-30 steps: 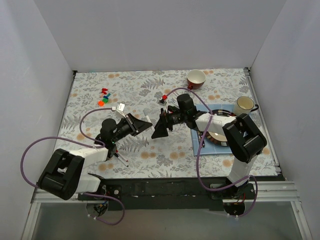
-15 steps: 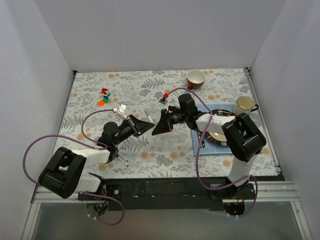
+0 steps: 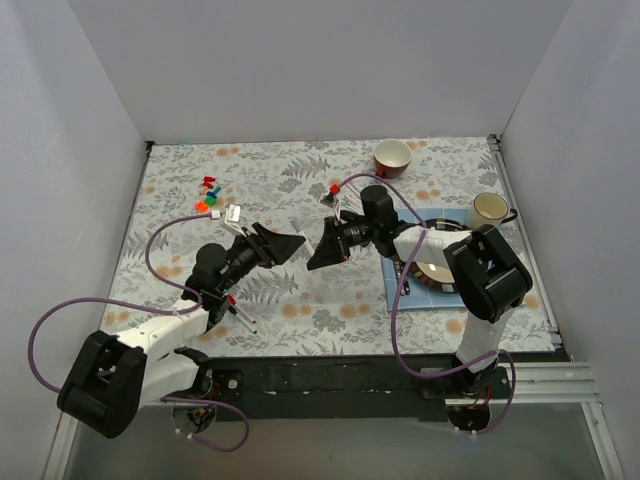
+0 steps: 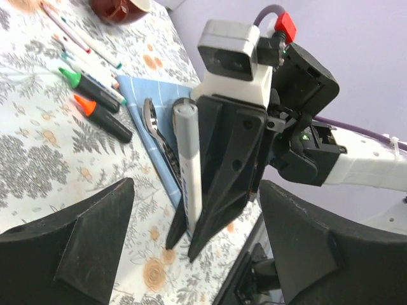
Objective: Open the pen caps
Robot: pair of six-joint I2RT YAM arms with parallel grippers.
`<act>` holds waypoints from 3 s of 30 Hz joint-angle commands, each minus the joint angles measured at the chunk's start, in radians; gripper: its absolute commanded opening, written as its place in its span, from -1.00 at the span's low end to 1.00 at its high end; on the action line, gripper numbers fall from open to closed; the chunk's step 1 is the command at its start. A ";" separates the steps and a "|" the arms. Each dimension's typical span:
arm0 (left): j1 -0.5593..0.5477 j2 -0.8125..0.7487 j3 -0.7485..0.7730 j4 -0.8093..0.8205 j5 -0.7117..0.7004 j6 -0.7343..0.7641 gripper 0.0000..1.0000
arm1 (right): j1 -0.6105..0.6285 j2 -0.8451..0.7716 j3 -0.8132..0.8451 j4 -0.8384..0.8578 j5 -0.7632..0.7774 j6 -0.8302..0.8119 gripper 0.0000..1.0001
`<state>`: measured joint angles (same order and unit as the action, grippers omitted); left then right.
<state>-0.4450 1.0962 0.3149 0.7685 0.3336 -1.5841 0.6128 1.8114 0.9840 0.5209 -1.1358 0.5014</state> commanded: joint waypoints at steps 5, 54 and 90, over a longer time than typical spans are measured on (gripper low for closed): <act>0.028 0.050 0.068 0.028 -0.011 0.093 0.53 | 0.002 -0.012 -0.013 0.160 -0.124 0.043 -0.97; 0.397 0.200 0.515 -0.061 0.251 0.081 -1.00 | 0.025 0.035 -0.002 0.103 -0.116 -0.003 -0.97; 0.681 0.794 0.837 -0.936 -0.219 0.078 -0.56 | -0.139 0.042 0.255 -0.651 0.496 -0.639 -0.97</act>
<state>0.2283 1.9030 1.1027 -0.1226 0.1604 -1.5238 0.4732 1.8473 1.1831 -0.0990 -0.6903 -0.0975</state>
